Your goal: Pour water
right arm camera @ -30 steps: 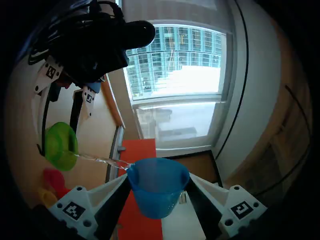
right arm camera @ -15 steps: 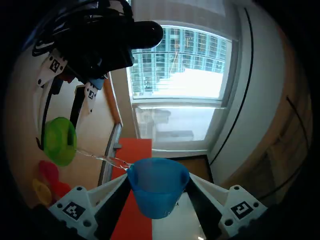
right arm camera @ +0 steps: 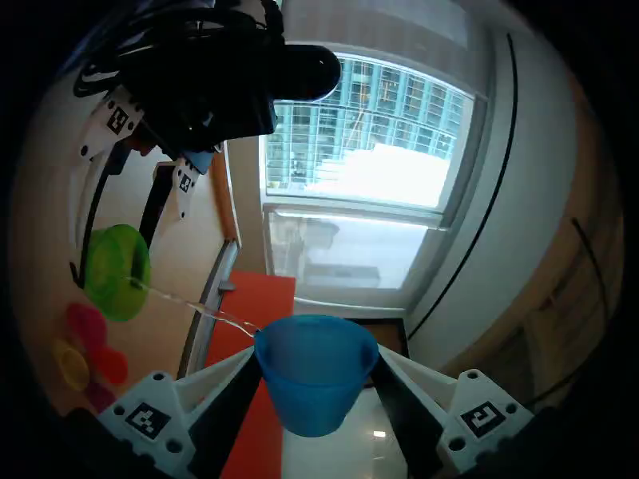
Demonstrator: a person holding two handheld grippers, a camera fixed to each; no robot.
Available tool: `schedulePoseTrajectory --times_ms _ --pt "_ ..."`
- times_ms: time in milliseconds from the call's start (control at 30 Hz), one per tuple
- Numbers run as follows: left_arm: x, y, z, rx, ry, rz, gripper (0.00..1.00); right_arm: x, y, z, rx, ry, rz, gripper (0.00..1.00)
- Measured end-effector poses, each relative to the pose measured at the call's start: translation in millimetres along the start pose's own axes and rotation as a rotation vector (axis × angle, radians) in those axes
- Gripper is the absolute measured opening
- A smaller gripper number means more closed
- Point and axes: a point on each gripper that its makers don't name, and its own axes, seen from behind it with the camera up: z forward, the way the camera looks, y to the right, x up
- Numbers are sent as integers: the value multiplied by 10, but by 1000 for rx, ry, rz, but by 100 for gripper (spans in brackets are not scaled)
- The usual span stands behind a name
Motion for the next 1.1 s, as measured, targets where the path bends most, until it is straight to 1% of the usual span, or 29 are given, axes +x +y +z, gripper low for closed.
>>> schedulePoseTrajectory --times_ms 233,500,667,800,867,967,1100 --pt "34 -2 -1 3 5 1 86 52 31 9 -5 4 -53 90" --pt "61 -5 -4 6 11 2 86 115 44 0 -16 10 -131 90" --pt "79 -11 -7 8 16 1 86 158 44 -1 -18 18 -128 90" --pt "93 -13 -11 10 18 1 86 164 46 -2 -21 19 -96 90" --pt "101 -10 -17 12 20 4 86 153 38 -9 -20 18 -56 90" --pt "115 -8 -24 12 22 6 86 131 39 -29 -21 17 17 90" --pt "134 -15 -31 16 25 7 86 85 39 -72 -20 21 153 90"
